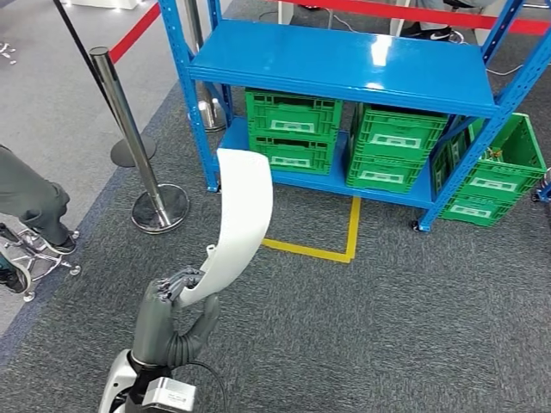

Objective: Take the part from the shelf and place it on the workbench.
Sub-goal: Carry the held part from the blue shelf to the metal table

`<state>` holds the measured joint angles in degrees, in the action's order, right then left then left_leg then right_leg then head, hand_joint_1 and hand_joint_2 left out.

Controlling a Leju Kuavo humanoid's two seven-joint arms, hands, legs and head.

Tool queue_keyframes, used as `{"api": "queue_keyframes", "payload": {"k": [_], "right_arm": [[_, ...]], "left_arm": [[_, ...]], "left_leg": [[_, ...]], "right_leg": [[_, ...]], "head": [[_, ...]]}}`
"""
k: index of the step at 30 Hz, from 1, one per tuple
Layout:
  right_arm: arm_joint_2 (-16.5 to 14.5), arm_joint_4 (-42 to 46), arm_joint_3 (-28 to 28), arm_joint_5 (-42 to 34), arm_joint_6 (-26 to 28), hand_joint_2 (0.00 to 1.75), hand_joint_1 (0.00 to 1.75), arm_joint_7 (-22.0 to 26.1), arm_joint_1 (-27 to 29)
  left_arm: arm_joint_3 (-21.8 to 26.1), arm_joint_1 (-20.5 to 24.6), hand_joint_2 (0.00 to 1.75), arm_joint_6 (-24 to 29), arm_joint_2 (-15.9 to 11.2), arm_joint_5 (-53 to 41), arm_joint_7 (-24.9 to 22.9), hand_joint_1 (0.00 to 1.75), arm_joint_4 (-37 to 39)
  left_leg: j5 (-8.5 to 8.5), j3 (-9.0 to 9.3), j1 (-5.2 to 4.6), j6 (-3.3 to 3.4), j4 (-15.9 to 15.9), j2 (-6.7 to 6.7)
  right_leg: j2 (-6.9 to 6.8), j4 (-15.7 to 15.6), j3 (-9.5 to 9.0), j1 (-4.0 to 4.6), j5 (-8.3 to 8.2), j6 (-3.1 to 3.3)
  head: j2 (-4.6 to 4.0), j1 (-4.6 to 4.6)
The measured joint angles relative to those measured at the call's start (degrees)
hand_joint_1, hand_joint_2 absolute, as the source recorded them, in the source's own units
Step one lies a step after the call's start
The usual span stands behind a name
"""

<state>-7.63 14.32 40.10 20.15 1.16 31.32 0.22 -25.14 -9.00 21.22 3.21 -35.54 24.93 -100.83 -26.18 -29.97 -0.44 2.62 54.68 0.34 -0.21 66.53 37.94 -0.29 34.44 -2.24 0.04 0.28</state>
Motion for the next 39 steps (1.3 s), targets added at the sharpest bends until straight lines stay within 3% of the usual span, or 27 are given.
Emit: {"api": "queue_keyframes", "payload": {"k": [1, 2, 3, 5, 6, 7, 9, 11, 12, 14, 15, 16, 17, 18, 19, 21, 23, 24, 27, 29, 31, 32, 33, 34, 36, 38, 39], "right_arm": [[0.0, 0.0, 0.1, 0.0, 0.0, 1.75, 0.00, 0.0, 0.0], [0.0, 0.0, 0.1, 0.0, 0.0, 1.75, 0.00, 0.0, 0.0], [0.0, 0.0, 0.2, 0.0, 0.0, 1.75, 0.00, 0.0, 0.0], [0.0, 0.0, 0.4, 0.2, 0.0, 1.75, 0.00, 0.0, -0.1], [-0.1, 0.0, 0.4, 0.3, 0.0, 1.75, 0.00, 0.0, -0.1], [-0.1, 0.1, 0.5, 0.6, 0.0, 1.75, 0.00, 0.0, -0.2], [-0.3, 0.1, 0.7, 1.2, -0.2, 1.75, 0.00, 0.0, -0.3], [-0.3, 0.1, 1.0, 1.9, -0.4, 1.75, 0.00, 0.1, -0.2], [-0.3, 0.2, 1.1, 2.2, -0.5, 1.75, 0.00, 0.1, -0.2], [-0.3, 0.2, 1.4, 2.8, -0.7, 1.75, 0.00, 0.1, -0.2], [-0.3, 0.2, 1.5, 3.1, -0.8, 1.75, 0.00, 0.1, -0.2], [-0.3, 0.3, 1.6, 3.5, -0.9, 1.75, 0.00, 0.1, -0.2], [-0.3, 0.3, 1.8, 3.9, -1.0, 1.75, 0.00, 0.2, -0.2], [-0.3, 0.3, 2.0, 4.2, -1.1, 1.75, 0.00, 0.2, -0.3], [-0.3, 0.3, 2.2, 4.6, -1.1, 1.75, 0.00, 0.2, -0.3], [-0.4, 0.3, 2.4, 5.1, -1.3, 1.75, 0.00, 0.2, -0.3], [-0.6, 0.3, 2.7, 5.5, -1.4, 1.75, 0.00, 0.2, -0.5], [-0.7, 0.3, 2.8, 5.6, -1.4, 1.75, 0.00, 0.2, -0.5], [-0.7, 0.3, 3.1, 6.0, -1.5, 1.75, 0.00, 0.2, -0.4], [-0.7, 0.3, 3.3, 6.0, -1.5, 1.75, 0.00, 0.2, -0.3], [-0.7, 0.3, 3.5, 6.0, -1.5, 1.75, 0.00, 0.2, -0.4], [-0.7, 0.3, 3.6, 6.1, -1.5, 1.75, 0.00, 0.2, -0.4], [-0.7, 0.3, 3.6, 6.2, -1.5, 1.75, 0.00, 0.2, -0.3], [-0.7, 0.3, 3.7, 6.4, -1.5, 1.75, 0.00, 0.2, -0.3], [-0.7, 0.3, 3.9, 6.8, -1.6, 1.75, 0.00, 0.2, -0.3], [-0.7, 0.4, 4.1, 7.2, -1.7, 1.75, 0.00, 0.2, -0.7], [-0.7, 0.4, 4.2, 7.4, -1.7, 1.75, 0.00, 0.2, -0.8]], "left_arm": [[0.0, 0.0, 1.75, 0.0, 0.0, 0.0, 0.0, 1.75, 0.0], [0.0, -0.1, 1.75, 0.0, 0.0, 0.0, 0.0, 1.75, 0.0], [0.0, -0.1, 1.75, 0.0, 0.0, 0.0, 0.0, 1.75, 0.0], [0.0, -0.1, 1.75, 0.0, 0.0, 0.0, 0.0, 1.75, 0.0], [0.0, -0.1, 1.75, 0.1, 0.0, 0.0, 0.0, 1.75, 0.0], [0.0, -0.1, 1.75, 0.1, 0.0, 0.0, 0.0, 1.75, 0.0], [0.0, -0.1, 1.75, 0.2, 0.0, -0.1, 0.0, 1.75, 0.0], [0.0, -0.2, 1.75, 0.2, -0.1, -0.2, -0.1, 1.75, 0.0], [0.0, -0.3, 1.75, 0.2, -0.2, -0.2, -0.1, 1.75, 0.0], [0.0, -0.5, 1.75, 0.1, -0.3, -0.4, -0.3, 1.75, 0.0], [0.0, -0.5, 1.75, 0.0, -0.3, -0.5, -0.3, 1.75, 0.0], [-0.1, -0.6, 1.75, 0.0, -0.3, -0.7, -0.3, 1.75, 0.0], [-0.1, -0.6, 1.75, -0.1, -0.4, -0.8, -0.3, 1.75, 0.0], [-0.1, -0.7, 1.75, -0.1, -0.4, -0.8, -0.3, 1.75, 0.0], [-0.1, -0.7, 1.75, -0.2, -0.5, -1.0, -0.3, 1.75, 0.0], [-0.1, -0.7, 1.75, -0.3, -0.6, -1.2, -0.3, 1.75, 0.0], [-0.1, -0.8, 1.75, -0.3, -0.7, -1.3, -0.3, 1.75, 0.0], [-0.1, -0.8, 1.75, -0.3, -0.7, -1.4, -0.3, 1.75, 0.0], [-0.1, -0.7, 1.75, -0.4, -0.7, -1.5, -0.3, 1.75, 0.0], [-0.1, -0.8, 1.75, -0.4, -0.6, -1.6, -0.3, 1.75, 0.0], [-0.2, -1.0, 1.75, -0.4, -0.6, -1.6, -0.3, 1.75, 0.0], [-0.1, -1.0, 1.75, -0.5, -0.6, -1.7, -0.3, 1.75, 0.0], [-0.1, -1.1, 1.75, -0.5, -0.7, -1.7, -0.3, 1.75, 0.0], [-0.1, -1.1, 1.75, -0.6, -0.7, -1.7, -0.3, 1.75, 0.0], [-0.2, -1.0, 1.75, -0.9, -0.7, -1.7, -0.3, 1.75, 0.0], [-0.2, -1.0, 1.75, -1.5, -0.7, -1.4, -0.1, 1.75, 0.0], [-0.2, -1.0, 1.75, -1.8, -0.7, -1.1, 0.0, 1.75, 0.0]], "left_leg": [[0.75, -1.03, 0.03, -0.09, 0.1, 0.02], [1.48, -2.10, 0.09, -0.25, 0.2, 0.04], [2.17, -3.19, 0.22, -0.48, 0.4, 0.06], [3.34, -5.24, 0.57, -1.13, 1.2, 0.04], [3.80, -6.14, 0.67, -1.52, 1.8, -0.03], [4.27, -6.80, 0.69, -1.90, 2.3, -0.11], [5.24, -7.40, 0.67, -2.54, 2.9, -0.22], [5.66, -7.66, 0.87, -3.16, 3.0, -0.29], [4.36, -8.00, 1.01, -3.46, 3.7, -0.32], [-1.28, -9.15, 1.14, -3.87, 8.3, -0.35], [-4.32, -9.77, 1.14, -3.98, 12.1, -0.35], [-6.16, -10.25, 1.13, -4.01, 15.9, -0.35], [-6.46, -10.34, 1.10, -3.93, 18.9, -0.36], [-5.42, -9.82, 1.05, -3.70, 20.4, -0.37], [-3.70, -8.43, 0.95, -3.31, 19.8, -0.45], [-1.67, -2.99, 0.58, -1.91, 12.8, -1.54], [-2.56, 2.15, 0.25, -0.92, 4.7, -2.84], [-3.26, 3.29, 0.11, -0.72, 2.6, -3.05], [-3.00, 3.39, 0.24, -0.60, 0.3, -1.77], [-2.08, 2.71, 0.60, -0.34, -0.4, -0.75], [-1.40, 1.75, 0.53, -0.21, -0.4, 0.29], [-1.14, 1.32, 0.52, -0.28, -0.2, 0.90], [-0.93, 0.89, 0.53, -0.38, -0.1, 1.56], [-0.81, 0.52, 0.58, -0.49, 0.2, 2.12], [-0.85, -0.12, 0.68, -0.92, 1.0, 3.19], [-1.12, -0.64, 0.47, -1.63, 2.0, 4.00], [-1.16, -0.77, 0.34, -1.99, 2.4, 4.37]], "right_leg": [[0.01, 3.5, 0.56, -0.15, 1.44, -0.30], [0.01, 6.0, 0.46, -0.32, 1.37, -0.61], [0.01, 6.7, -0.45, -0.52, -0.04, -0.91], [0.09, 2.2, -5.09, -1.03, -3.52, -1.59], [0.28, -2.3, -8.54, -1.22, -3.67, -1.90], [0.49, -6.5, -11.50, -1.31, -2.90, -1.74], [0.80, -11.1, -14.21, -1.11, -1.03, -0.92], [0.52, -10.9, -13.14, -0.93, -1.45, 0.44], [0.32, -10.8, -12.51, -0.88, -1.95, 1.12], [-0.03, -10.8, -10.96, -0.82, -3.19, 2.16], [-0.04, -10.8, -10.12, -0.69, -3.82, 2.39], [-0.04, -10.8, -9.42, -0.55, -4.46, 2.49], [0.00, -10.7, -8.65, -0.38, -5.15, 2.52], [0.12, -10.6, -7.91, -0.18, -5.83, 2.53], [0.34, -10.5, -7.22, 0.02, -6.48, 2.54], [1.02, -10.4, -5.97, 0.41, -7.64, 2.49], [1.88, -10.3, -5.21, 0.53, -8.61, 2.14], [2.29, -10.3, -4.88, 0.45, -9.06, 1.81], [2.79, -9.7, -3.37, 0.26, -9.34, 0.80], [1.85, -5.7, -1.08, 0.17, -6.31, 0.31], [0.97, 2.2, 2.00, -0.07, -1.93, -0.31], [0.80, 5.2, 2.88, -0.21, -0.70, -0.62], [0.63, 6.4, 2.80, -0.37, -0.37, -0.95], [0.37, 5.1, 1.47, -0.55, -1.11, -1.23], [-1.46, -2.7, -3.88, -0.89, -3.70, -1.76], [-3.03, -8.9, -7.77, -0.88, -4.86, -1.28], [-3.22, -9.8, -8.14, -0.74, -4.77, -0.78]], "head": [[0.00, 0.03], [0.00, 0.03], [0.00, 0.04], [0.00, 0.05], [0.00, 0.15], [0.00, 0.18], [0.01, 0.27], [0.01, 0.26], [0.01, 0.15], [0.00, -0.12], [0.00, -0.27], [0.00, -0.32], [0.00, -0.33], [0.00, -0.33], [0.00, -0.35], [0.00, -0.31], [0.00, -0.29], [0.00, -0.32], [0.00, -0.43], [0.00, -0.14], [0.00, 0.05], [0.00, 0.04], [0.00, 0.04], [0.00, 0.05], [0.00, 0.06], [0.00, 0.10], [0.00, 0.08]]}}
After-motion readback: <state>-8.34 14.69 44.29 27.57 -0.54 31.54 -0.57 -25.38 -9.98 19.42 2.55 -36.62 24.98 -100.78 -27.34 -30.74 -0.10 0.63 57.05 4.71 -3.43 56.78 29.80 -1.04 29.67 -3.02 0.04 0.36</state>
